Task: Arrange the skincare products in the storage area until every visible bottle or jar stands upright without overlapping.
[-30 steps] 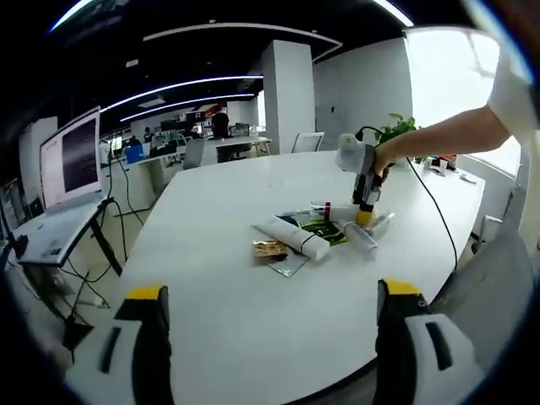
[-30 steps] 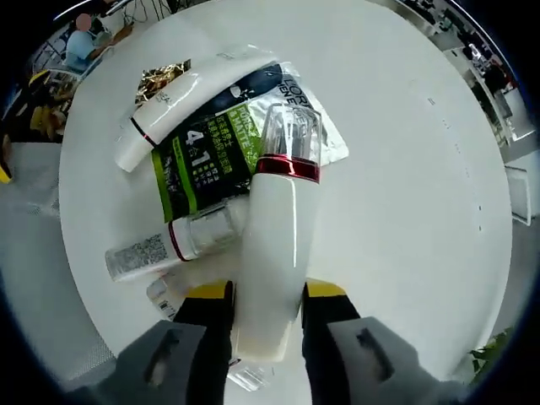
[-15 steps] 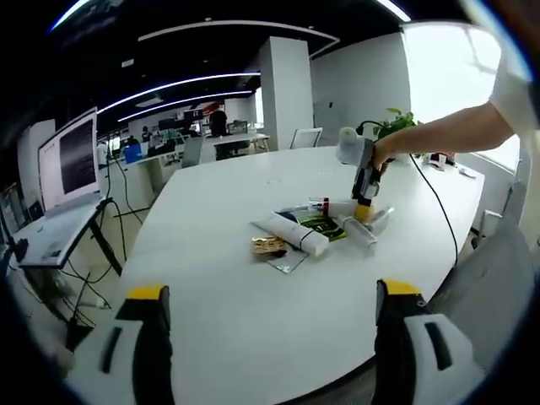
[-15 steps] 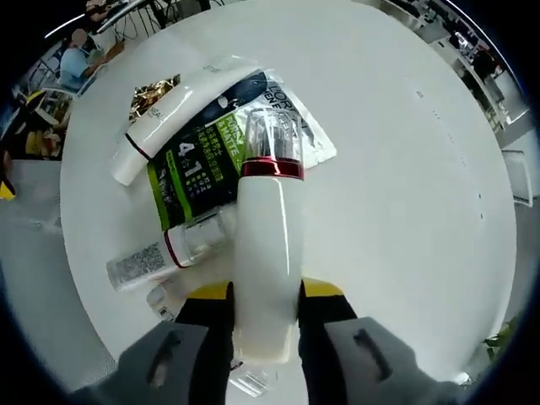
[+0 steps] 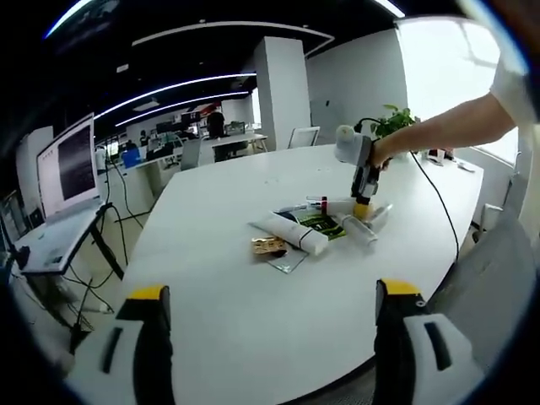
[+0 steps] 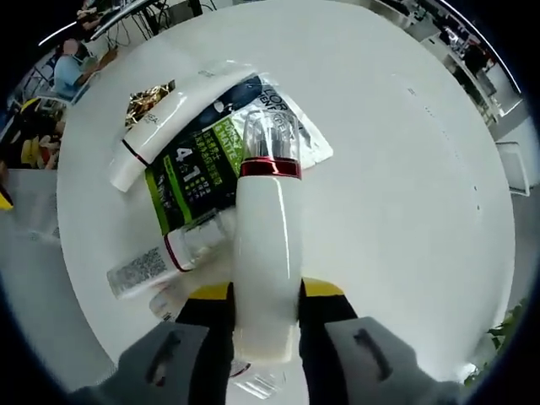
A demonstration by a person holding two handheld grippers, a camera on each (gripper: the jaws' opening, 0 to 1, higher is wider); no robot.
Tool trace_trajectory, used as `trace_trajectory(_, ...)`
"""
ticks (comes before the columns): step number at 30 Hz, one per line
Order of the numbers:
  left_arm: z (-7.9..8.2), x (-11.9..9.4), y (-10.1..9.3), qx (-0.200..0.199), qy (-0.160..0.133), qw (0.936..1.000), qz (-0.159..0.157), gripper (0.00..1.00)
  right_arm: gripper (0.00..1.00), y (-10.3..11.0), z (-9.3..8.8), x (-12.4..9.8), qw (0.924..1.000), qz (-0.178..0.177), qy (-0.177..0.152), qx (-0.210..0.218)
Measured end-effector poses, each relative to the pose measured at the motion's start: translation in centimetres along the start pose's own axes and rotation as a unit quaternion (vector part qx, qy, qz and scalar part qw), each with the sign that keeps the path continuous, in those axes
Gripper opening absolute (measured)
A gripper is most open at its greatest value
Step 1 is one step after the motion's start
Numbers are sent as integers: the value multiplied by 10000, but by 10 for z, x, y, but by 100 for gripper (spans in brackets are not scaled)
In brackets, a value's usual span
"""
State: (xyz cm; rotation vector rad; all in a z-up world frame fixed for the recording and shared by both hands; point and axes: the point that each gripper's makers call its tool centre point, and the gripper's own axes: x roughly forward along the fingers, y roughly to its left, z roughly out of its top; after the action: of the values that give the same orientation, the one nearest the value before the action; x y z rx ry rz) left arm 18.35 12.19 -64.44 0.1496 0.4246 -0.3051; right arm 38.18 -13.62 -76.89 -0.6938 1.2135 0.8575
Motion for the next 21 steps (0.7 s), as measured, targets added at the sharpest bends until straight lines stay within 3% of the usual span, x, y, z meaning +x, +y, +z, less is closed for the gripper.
trace_trajectory(5,1,0,0,13,-23,10000,-18,96,28,-1,0,1,9998,-68,-11,174)
trace_trajectory(12,3,-1,2,-5,-88,10000,7,96,27,1,-1,0,9993,-157,-344,73)
trace_trajectory(17,-1,0,-2,85,-19,9999,-109,95,27,12,-8,-1,9997,28,-259,1)
trace_trajectory(21,-7,1,-12,263,184,9989,-348,94,27,25,-14,-5,9978,384,-387,376)
